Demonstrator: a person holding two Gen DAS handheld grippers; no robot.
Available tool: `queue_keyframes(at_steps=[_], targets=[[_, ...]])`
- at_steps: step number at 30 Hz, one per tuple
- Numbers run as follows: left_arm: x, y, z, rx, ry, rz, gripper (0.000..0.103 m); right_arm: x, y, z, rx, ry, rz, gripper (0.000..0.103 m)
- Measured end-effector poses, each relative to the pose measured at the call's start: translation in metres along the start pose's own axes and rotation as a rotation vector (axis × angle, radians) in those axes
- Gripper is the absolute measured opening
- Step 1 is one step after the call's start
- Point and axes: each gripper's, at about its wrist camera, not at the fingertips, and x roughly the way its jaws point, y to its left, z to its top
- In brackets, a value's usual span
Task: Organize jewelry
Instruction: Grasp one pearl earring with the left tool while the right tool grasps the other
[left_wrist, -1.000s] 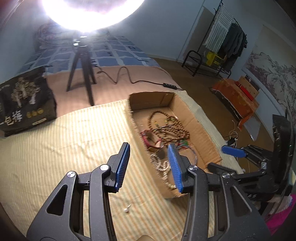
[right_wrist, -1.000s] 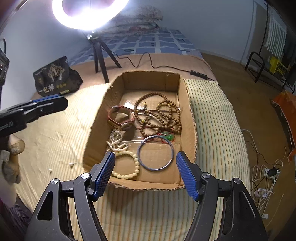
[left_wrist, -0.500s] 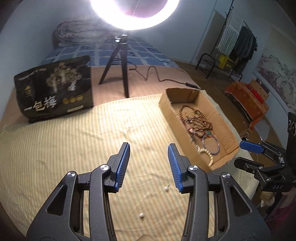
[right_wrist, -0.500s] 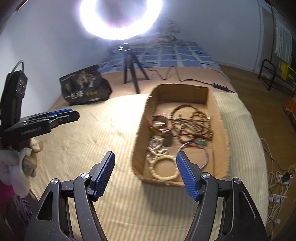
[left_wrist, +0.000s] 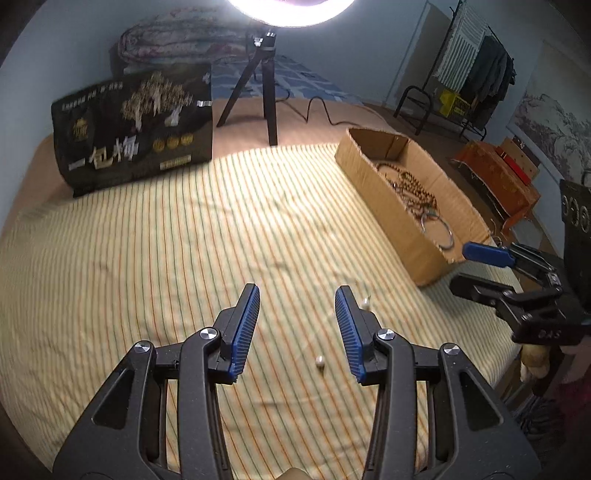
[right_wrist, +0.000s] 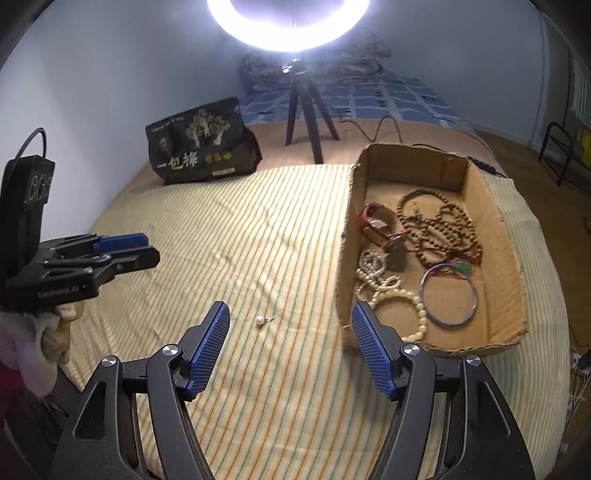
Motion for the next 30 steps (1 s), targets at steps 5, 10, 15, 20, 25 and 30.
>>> queue_keyframes(at_steps=[5,10,15,20,25,30], targets=[[0.011,-0.001,-0.021,-0.006,0.056,-0.028,0.043,0.018,0.01,-0.008,-0.028,0.029,0.001,0.06],[0.022,-0.009,-0.037,0.011,0.086,-0.052,0.036,0.037,0.024,-0.014,-0.084,0.066,-0.002,0.047],[0.035,-0.019,-0.046,0.055,0.124,-0.055,0.026,0.053,0.031,-0.019,-0.107,0.089,0.008,0.041],[0.042,-0.022,-0.049,0.073,0.138,-0.058,0.024,0.07,0.033,-0.023,-0.114,0.11,-0.001,0.035],[0.05,-0.019,-0.047,0.072,0.146,-0.052,0.023,0.079,0.031,-0.022,-0.094,0.109,-0.004,0.034],[0.056,-0.018,-0.047,0.075,0.163,-0.049,0.017,0.082,0.036,-0.022,-0.118,0.113,-0.018,0.033]])
